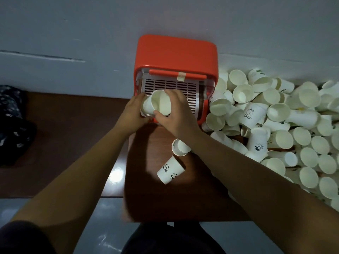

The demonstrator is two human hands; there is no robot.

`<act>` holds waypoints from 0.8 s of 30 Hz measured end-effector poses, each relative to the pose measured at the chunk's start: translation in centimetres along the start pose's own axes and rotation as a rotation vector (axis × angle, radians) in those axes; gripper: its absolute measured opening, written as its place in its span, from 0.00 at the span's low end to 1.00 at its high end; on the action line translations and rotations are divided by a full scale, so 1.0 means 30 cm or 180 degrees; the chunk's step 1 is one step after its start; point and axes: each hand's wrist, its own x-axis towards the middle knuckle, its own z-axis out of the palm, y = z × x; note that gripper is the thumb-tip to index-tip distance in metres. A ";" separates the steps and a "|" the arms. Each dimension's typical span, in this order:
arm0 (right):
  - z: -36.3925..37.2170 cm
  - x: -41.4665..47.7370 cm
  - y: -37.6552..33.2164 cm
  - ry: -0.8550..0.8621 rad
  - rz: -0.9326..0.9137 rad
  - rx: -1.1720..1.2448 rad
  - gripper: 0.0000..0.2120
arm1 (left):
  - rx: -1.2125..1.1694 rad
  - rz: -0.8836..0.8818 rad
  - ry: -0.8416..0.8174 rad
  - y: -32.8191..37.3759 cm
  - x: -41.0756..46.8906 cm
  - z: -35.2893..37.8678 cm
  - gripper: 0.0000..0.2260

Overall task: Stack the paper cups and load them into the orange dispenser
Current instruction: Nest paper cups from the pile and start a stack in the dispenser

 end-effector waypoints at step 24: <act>0.012 -0.032 0.058 -0.0956 0.0334 -0.0651 0.30 | -0.0489 -0.0269 0.0639 0.002 -0.146 -0.060 0.18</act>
